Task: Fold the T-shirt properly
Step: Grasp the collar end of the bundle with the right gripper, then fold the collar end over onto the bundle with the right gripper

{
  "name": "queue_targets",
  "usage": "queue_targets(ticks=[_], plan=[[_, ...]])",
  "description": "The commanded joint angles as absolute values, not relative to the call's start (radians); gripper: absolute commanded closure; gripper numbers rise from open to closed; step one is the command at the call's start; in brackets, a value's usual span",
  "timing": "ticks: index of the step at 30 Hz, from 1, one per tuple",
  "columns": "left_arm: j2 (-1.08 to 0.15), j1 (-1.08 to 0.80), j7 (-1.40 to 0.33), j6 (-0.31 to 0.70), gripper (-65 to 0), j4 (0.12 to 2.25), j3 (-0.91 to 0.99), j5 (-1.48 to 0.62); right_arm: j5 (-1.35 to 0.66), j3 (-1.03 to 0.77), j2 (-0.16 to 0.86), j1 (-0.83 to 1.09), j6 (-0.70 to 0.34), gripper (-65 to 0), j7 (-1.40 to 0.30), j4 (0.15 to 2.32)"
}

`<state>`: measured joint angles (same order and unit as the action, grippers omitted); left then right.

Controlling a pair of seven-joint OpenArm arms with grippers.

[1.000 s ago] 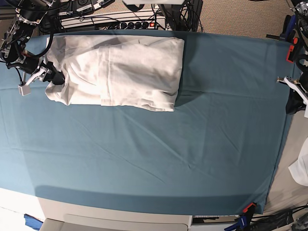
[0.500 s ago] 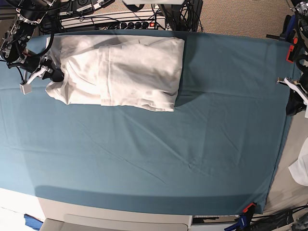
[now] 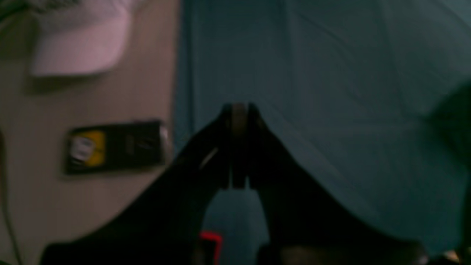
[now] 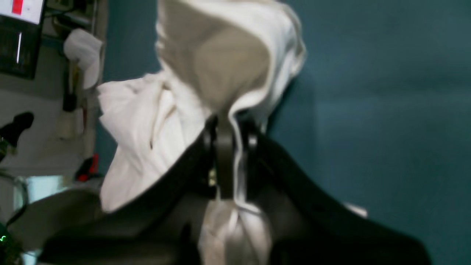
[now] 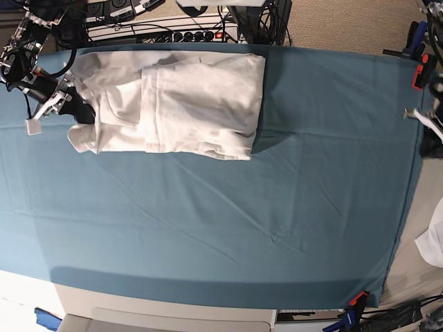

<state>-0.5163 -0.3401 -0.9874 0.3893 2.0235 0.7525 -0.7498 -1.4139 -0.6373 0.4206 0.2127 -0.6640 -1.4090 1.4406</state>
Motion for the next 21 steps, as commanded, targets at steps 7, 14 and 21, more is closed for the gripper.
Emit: queue_targets(ticks=[7, 14, 21], plan=[[-0.439, -0.436, -0.974, 0.444, 0.0, 2.039, 0.761, -0.798, -1.344, -0.642, 0.329, 0.308, -0.685, 0.0, -1.396, 1.83], [-0.374, -0.466, -0.981, 0.472, 0.0, 2.039, 0.76, -0.832, -1.235, -0.641, 0.121, 0.352, -0.685, 0.0, -1.396, 2.115], [-0.371, -0.466, -0.981, 0.472, 0.0, 2.039, 0.76, -0.832, -1.15, -0.531, 0.032, 0.355, -0.685, 0.0, -1.378, 2.155]])
